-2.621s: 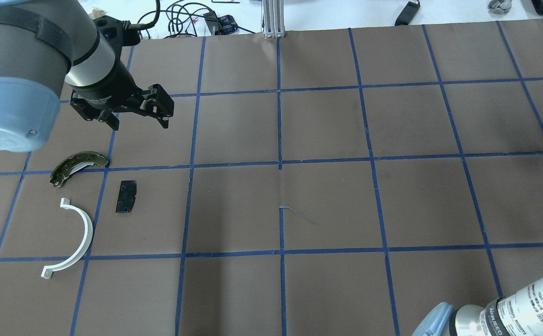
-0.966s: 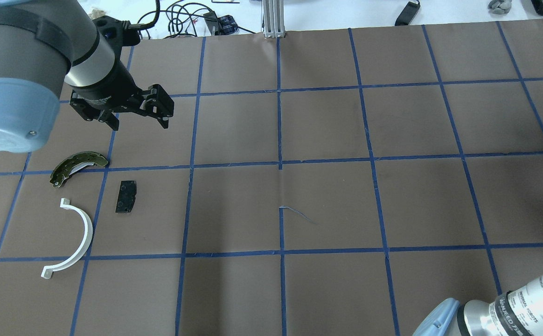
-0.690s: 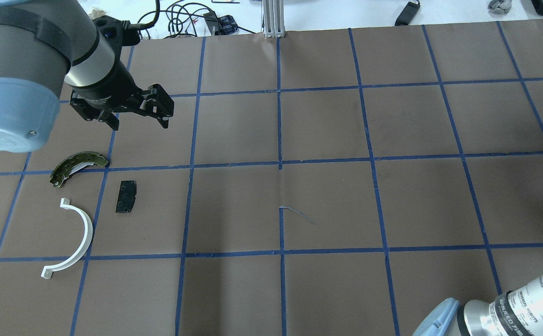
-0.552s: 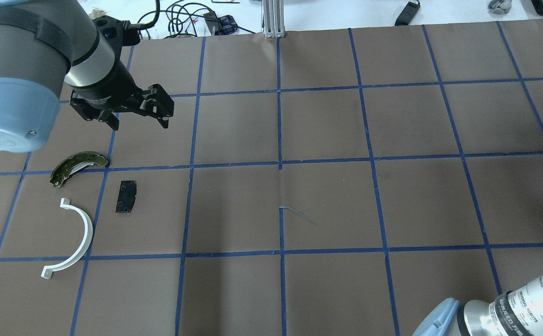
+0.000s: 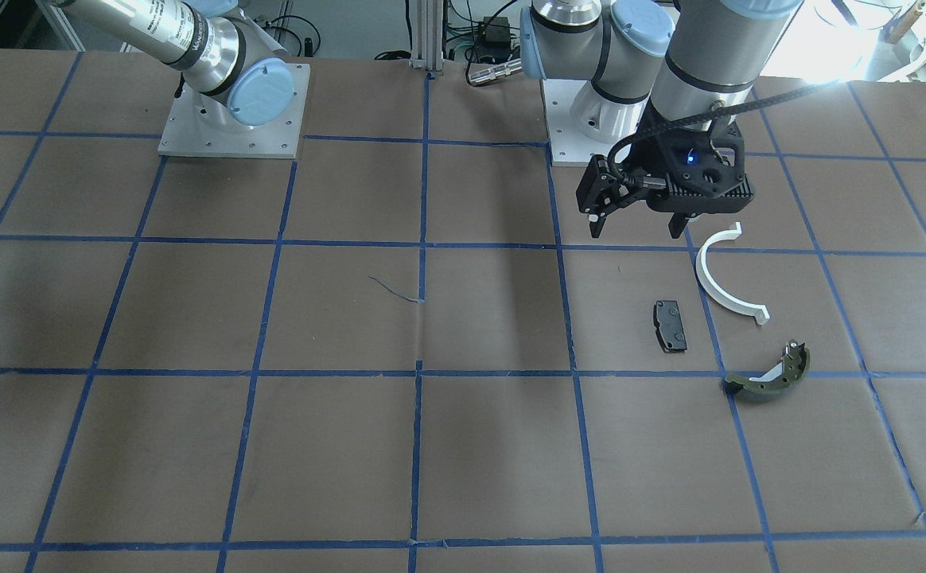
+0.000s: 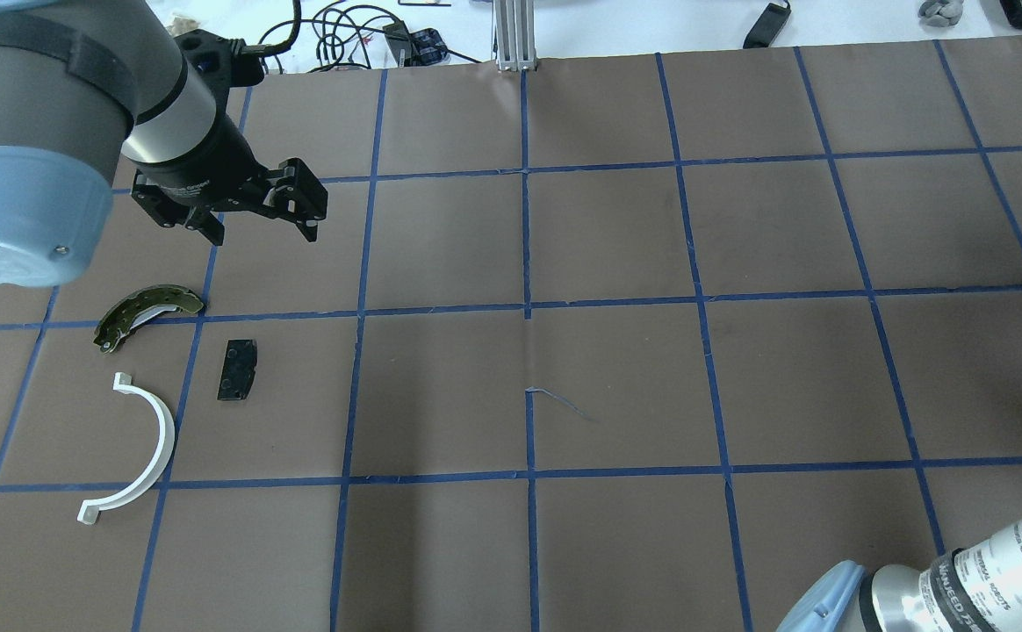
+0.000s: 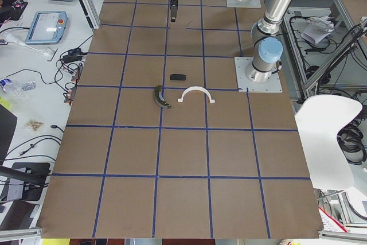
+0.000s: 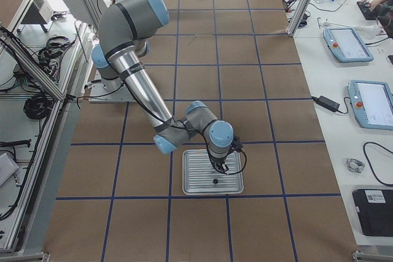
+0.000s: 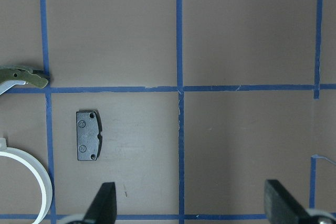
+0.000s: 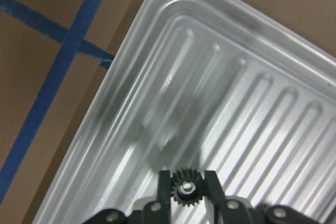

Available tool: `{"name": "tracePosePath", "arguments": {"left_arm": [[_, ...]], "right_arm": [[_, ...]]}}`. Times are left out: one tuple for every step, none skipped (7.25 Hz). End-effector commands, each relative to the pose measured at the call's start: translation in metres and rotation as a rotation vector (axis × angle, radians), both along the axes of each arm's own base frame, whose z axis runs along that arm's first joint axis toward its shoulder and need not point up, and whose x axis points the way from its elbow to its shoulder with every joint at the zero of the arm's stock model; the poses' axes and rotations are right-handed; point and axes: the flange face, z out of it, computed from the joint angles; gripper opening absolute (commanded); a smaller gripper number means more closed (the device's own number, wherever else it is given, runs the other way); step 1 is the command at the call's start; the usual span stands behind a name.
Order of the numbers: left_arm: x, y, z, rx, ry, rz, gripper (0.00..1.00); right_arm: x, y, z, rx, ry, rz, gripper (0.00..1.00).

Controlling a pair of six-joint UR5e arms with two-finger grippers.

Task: Place bearing gear from tray to pile

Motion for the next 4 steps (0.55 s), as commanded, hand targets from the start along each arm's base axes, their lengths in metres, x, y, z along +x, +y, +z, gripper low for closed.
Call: {"name": "tracePosePath", "arguments": {"left_arm": [[0.000,0.000,0.000,0.000,0.000,0.000,1.00],[0.000,0.000,0.000,0.000,0.000,0.000,1.00],[0.000,0.000,0.000,0.000,0.000,0.000,1.00],[0.000,0.000,0.000,0.000,0.000,0.000,1.00]], "right_arm": [[0.026,-0.011,0.035,-0.019,0.017,-0.048,0.00],[0.049,-0.018,0.058,0.008,0.038,-0.062,0.00],[0.090,-0.033,0.087,-0.008,0.043,-0.109,0.00],[0.143,-0.054,0.102,0.000,0.030,-0.139,0.00]]}}
